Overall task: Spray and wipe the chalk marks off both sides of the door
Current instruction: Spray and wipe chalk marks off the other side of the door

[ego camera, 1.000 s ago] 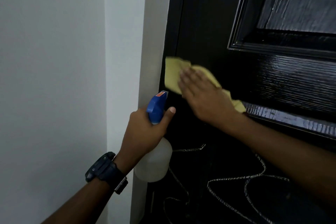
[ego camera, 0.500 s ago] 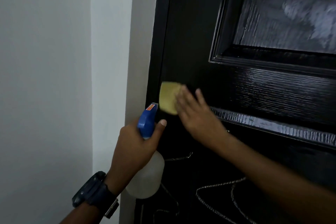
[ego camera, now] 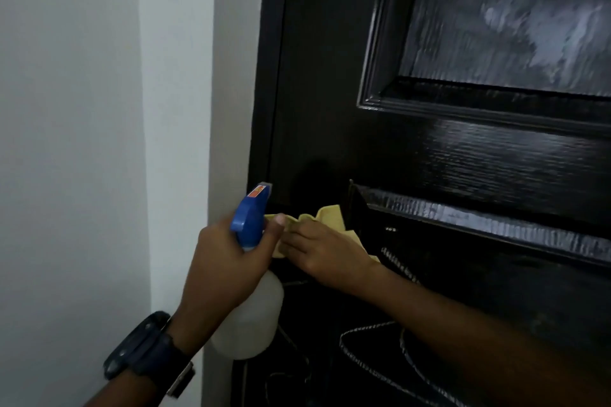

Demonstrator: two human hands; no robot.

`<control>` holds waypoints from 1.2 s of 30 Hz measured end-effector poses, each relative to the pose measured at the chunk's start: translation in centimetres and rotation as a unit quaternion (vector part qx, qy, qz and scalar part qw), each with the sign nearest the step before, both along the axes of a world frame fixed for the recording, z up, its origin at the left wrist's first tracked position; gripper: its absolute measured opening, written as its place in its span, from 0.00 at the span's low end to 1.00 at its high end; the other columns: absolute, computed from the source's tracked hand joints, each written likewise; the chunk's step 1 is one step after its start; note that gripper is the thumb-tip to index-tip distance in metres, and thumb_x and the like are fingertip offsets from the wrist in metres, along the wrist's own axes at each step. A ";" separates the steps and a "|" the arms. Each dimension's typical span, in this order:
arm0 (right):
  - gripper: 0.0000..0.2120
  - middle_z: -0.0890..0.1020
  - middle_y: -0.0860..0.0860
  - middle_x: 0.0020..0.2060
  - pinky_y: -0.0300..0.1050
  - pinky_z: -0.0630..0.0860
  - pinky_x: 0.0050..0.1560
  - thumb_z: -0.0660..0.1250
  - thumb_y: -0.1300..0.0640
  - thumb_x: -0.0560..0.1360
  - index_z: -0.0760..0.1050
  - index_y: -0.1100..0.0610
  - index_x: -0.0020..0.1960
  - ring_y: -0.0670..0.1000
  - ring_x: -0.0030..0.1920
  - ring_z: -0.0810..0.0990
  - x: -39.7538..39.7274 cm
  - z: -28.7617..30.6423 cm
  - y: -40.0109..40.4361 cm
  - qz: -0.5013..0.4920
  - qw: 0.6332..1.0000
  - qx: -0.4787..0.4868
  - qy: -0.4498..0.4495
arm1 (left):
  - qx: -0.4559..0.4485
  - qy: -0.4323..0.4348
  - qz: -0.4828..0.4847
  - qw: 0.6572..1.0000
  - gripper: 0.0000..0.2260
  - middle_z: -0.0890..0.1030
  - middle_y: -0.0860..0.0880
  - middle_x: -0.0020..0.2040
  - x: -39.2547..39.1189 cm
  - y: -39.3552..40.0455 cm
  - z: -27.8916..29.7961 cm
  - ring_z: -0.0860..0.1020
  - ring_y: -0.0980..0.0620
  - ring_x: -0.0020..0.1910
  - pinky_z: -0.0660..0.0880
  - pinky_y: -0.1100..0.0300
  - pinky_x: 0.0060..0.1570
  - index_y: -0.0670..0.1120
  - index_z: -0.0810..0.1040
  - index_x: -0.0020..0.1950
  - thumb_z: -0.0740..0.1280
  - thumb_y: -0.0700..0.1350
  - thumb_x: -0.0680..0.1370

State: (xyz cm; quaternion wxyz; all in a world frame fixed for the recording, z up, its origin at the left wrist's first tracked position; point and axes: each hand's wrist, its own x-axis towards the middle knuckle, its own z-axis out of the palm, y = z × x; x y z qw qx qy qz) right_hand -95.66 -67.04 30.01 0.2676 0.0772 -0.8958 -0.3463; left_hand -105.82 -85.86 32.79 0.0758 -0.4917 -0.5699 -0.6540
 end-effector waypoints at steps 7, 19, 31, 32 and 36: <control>0.11 0.84 0.60 0.50 0.54 0.79 0.50 0.63 0.63 0.79 0.82 0.66 0.53 0.61 0.49 0.82 -0.1 -3.1 0.3 0.033 0.999 0.001 0.029 | -0.012 0.026 0.027 0.999 0.16 0.75 0.52 0.28 -0.1 -0.4 -0.7 0.76 0.56 0.29 0.69 0.67 0.28 0.52 0.72 0.38 0.65 0.63 0.73; 0.12 0.83 0.58 0.55 0.53 0.70 0.60 0.63 0.59 0.77 0.82 0.63 0.53 0.59 0.55 0.81 0.5 -4.4 0.5 0.016 0.999 -0.001 0.029 | -0.052 0.003 0.008 0.999 0.15 0.75 0.51 0.27 2.3 -1.1 -8.0 0.73 0.57 0.24 0.66 0.65 0.25 0.48 0.74 0.37 0.69 0.57 0.75; 0.13 0.83 0.60 0.58 0.54 0.72 0.60 0.61 0.62 0.81 0.81 0.67 0.57 0.61 0.56 0.80 0.1 -6.6 0.3 -0.017 0.996 0.007 0.092 | -0.023 0.005 -0.045 0.999 0.16 0.77 0.57 0.29 -2.0 1.2 -15.2 0.73 0.58 0.24 0.62 0.73 0.23 0.53 0.69 0.33 0.69 0.60 0.72; 0.13 0.83 0.60 0.59 0.54 0.71 0.61 0.62 0.62 0.81 0.81 0.66 0.58 0.60 0.56 0.79 0.0 -6.9 0.4 -0.024 0.994 0.008 0.105 | -0.025 0.014 -0.054 0.998 0.15 0.76 0.58 0.29 -2.4 0.8 -15.6 0.74 0.59 0.24 0.63 0.74 0.24 0.53 0.69 0.33 0.68 0.59 0.72; 0.12 0.82 0.59 0.61 0.56 0.73 0.59 0.66 0.62 0.79 0.81 0.65 0.60 0.61 0.57 0.78 -0.4 -8.9 -0.6 -0.067 0.983 -0.023 0.168 | -0.030 0.014 -0.101 0.994 0.16 0.77 0.53 0.30 -3.7 -0.2 -18.0 0.76 0.55 0.27 0.66 0.71 0.26 0.50 0.73 0.34 0.67 0.61 0.71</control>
